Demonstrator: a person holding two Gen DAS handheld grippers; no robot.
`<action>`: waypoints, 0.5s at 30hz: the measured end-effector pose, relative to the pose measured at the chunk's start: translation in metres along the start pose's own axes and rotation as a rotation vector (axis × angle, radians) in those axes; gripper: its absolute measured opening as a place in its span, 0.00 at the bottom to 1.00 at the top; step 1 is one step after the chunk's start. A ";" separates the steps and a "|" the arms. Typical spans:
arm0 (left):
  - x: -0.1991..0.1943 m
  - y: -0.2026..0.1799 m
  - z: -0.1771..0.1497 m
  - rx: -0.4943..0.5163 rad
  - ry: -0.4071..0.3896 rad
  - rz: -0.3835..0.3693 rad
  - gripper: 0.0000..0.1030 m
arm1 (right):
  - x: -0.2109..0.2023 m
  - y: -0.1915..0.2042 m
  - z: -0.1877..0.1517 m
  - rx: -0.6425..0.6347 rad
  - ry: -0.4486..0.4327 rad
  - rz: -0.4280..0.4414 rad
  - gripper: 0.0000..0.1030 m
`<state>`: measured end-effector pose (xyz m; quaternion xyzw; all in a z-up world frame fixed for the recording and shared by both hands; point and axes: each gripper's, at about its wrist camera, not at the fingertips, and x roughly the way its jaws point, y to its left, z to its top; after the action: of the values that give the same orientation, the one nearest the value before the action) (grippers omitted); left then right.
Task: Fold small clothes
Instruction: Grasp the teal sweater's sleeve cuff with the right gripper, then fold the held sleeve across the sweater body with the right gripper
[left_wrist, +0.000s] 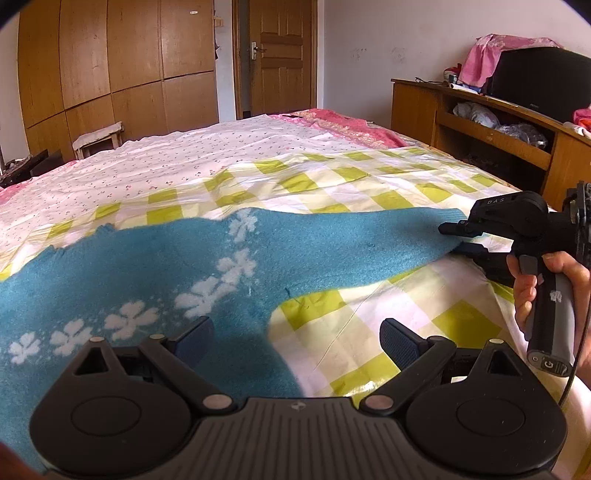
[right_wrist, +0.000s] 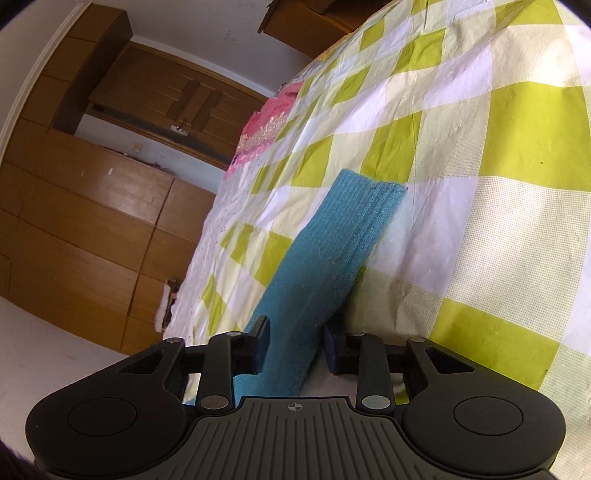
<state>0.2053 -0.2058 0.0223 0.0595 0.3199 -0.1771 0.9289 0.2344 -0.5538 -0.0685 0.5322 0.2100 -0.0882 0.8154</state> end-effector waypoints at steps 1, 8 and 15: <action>-0.003 0.003 -0.002 0.000 0.004 0.006 0.98 | 0.003 -0.001 0.001 0.006 0.002 -0.001 0.15; -0.034 0.041 -0.028 -0.010 0.027 0.074 0.98 | -0.006 0.051 -0.005 -0.171 -0.020 0.035 0.10; -0.071 0.103 -0.059 -0.081 0.027 0.160 0.98 | -0.011 0.143 -0.053 -0.385 0.025 0.152 0.10</action>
<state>0.1574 -0.0761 0.0187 0.0498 0.3333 -0.0884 0.9373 0.2638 -0.4471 0.0374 0.3817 0.1925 0.0218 0.9037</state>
